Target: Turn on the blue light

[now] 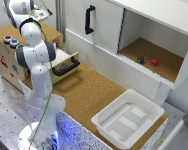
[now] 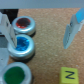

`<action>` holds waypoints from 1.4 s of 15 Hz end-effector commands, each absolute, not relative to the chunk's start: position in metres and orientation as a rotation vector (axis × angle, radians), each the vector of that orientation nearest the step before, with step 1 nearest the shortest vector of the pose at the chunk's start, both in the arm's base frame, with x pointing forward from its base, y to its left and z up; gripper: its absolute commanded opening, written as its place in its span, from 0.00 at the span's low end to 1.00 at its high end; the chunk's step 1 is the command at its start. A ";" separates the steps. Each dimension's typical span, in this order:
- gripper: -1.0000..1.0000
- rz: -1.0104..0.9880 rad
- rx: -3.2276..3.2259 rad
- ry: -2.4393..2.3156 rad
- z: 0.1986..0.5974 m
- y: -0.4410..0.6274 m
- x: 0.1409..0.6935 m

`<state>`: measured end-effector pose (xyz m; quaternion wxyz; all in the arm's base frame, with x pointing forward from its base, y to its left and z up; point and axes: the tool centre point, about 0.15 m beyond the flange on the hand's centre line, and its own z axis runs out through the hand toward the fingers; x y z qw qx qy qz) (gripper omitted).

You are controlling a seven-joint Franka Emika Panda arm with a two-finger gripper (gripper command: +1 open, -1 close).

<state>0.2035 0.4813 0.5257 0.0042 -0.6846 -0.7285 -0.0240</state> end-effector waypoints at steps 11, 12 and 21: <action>0.00 -0.051 -2.351 -2.084 0.516 0.514 0.144; 0.00 -0.048 -2.336 -2.053 0.511 0.516 0.146; 0.00 -0.069 -2.315 -2.076 0.484 0.531 0.167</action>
